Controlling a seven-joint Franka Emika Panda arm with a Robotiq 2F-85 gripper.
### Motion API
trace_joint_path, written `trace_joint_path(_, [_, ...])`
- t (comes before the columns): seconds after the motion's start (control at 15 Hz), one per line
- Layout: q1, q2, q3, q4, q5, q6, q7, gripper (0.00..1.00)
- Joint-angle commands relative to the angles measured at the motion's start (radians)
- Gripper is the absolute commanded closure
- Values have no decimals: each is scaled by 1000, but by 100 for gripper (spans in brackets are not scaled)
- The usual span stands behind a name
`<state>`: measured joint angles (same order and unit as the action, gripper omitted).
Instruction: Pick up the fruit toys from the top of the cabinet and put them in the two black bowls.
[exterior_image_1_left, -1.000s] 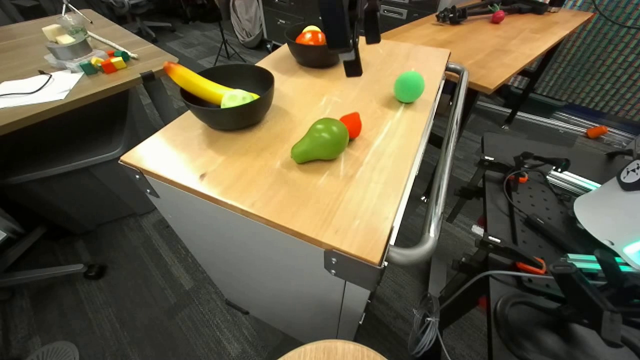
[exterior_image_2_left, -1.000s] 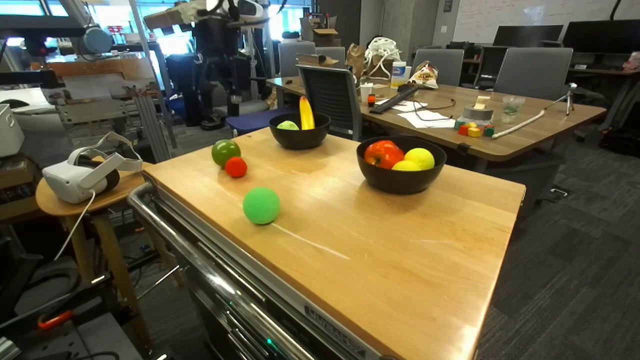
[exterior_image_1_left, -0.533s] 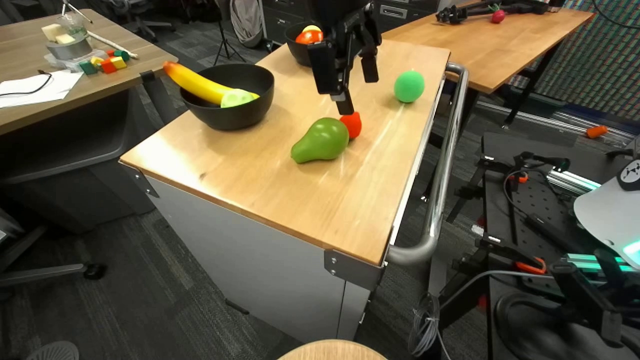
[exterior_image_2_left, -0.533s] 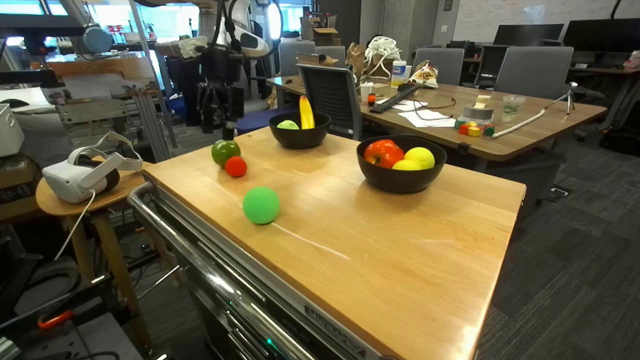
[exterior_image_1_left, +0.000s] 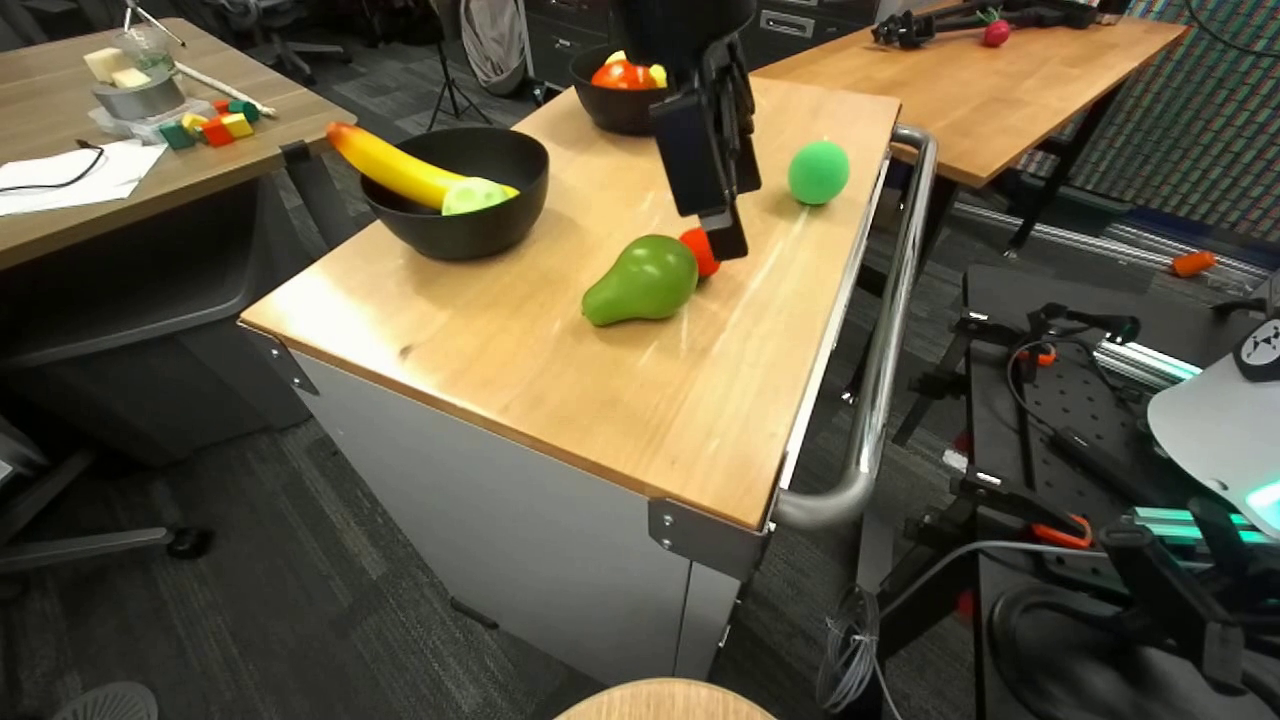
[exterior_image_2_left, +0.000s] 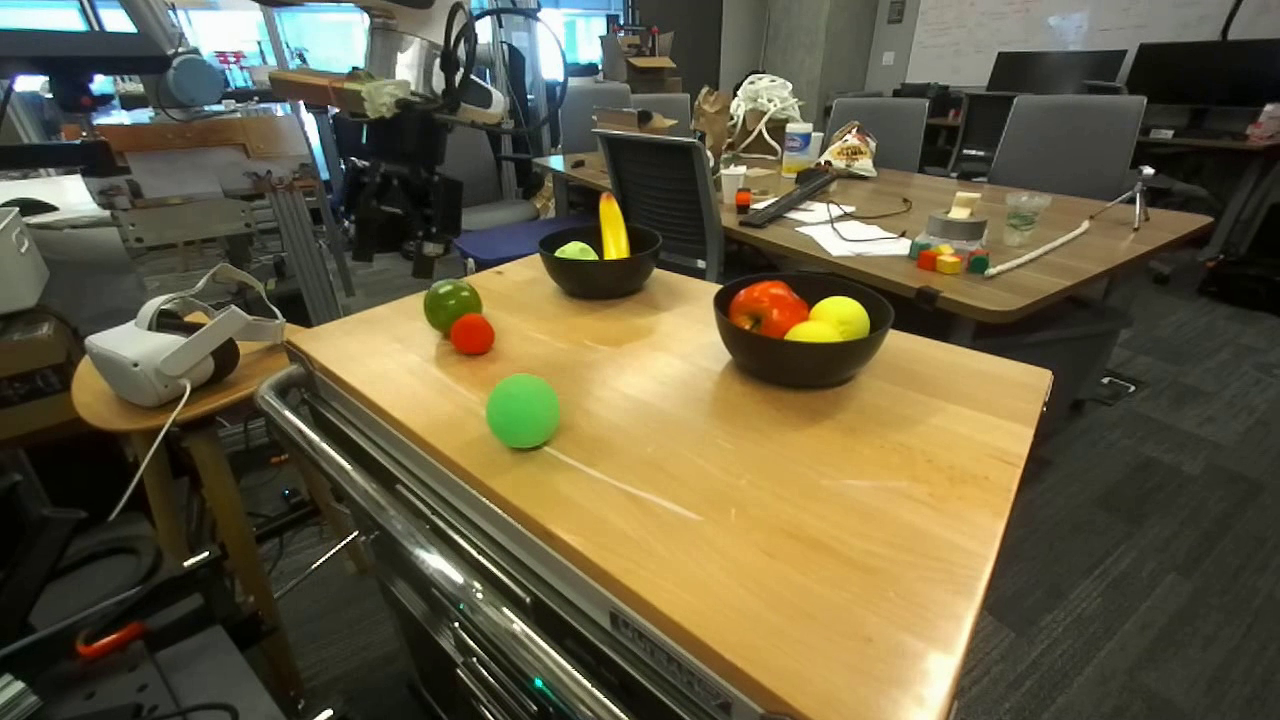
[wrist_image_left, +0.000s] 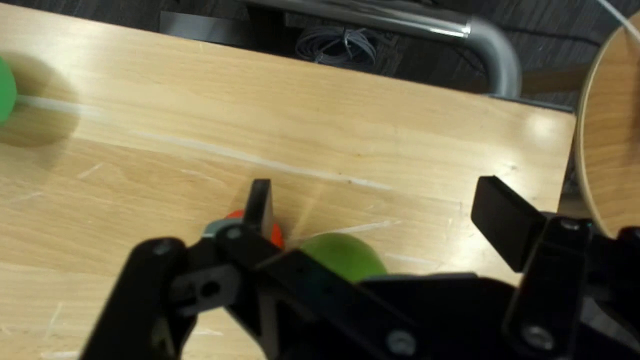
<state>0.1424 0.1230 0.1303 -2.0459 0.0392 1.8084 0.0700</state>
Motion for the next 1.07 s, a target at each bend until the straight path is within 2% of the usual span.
trace_joint_path(0.0, [-17, -54, -3, 21, -25, -117, -208, 0])
trace_joint_path(0.07, [-19, -48, -3, 26, -23, -143, -263, 0])
trace_joint_path(0.13, [-10, -38, -2, 12, -14, -93, -166, 0])
trace_joint_path(0.4, [-16, -43, -4, 12, -14, -119, -239, 0])
trace_joint_path(0.53, [3, -73, 5, -18, -152, -32, -175, 0])
trace_joint_path(0.8, [47, -46, 42, 3, -354, -2, -119, 0])
trace_joint_path(0.93, [59, -54, 52, -11, -415, 92, -92, 0])
trace_joint_path(1.0, [56, -61, 53, -21, -397, 162, -82, 0])
